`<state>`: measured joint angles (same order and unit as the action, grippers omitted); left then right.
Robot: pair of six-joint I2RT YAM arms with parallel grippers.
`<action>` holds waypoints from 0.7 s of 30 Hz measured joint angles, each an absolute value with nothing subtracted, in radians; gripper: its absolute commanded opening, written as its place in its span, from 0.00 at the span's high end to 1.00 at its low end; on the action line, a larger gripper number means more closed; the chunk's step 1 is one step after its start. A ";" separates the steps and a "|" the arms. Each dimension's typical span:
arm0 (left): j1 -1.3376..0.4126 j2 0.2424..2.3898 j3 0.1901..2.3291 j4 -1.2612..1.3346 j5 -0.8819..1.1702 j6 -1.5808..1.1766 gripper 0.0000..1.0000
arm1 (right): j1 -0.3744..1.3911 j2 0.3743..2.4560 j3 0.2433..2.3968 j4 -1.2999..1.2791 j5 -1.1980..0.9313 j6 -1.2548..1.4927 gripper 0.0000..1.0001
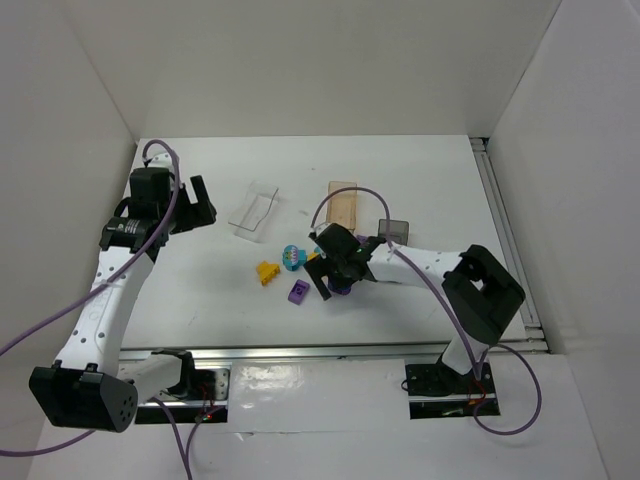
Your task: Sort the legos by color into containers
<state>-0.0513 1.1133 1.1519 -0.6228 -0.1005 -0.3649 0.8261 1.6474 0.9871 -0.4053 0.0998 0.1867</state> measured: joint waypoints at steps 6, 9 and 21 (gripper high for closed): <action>-0.051 1.113 1.152 -0.632 -0.095 -0.365 0.02 | 0.798 1.661 0.987 -0.399 0.066 0.166 0.25; -0.051 1.113 1.152 -0.638 -0.095 -0.365 0.02 | 0.789 1.661 0.987 -0.395 0.061 0.160 0.45; -0.051 1.133 1.152 -0.666 -0.102 -0.370 0.02 | 0.787 1.602 0.997 -0.460 0.072 0.190 0.58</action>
<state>-0.0513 1.1328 1.1522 -0.6662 -0.1017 -0.3702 0.7872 1.6024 0.9966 -0.4599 0.0719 0.1902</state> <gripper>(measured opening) 0.980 0.600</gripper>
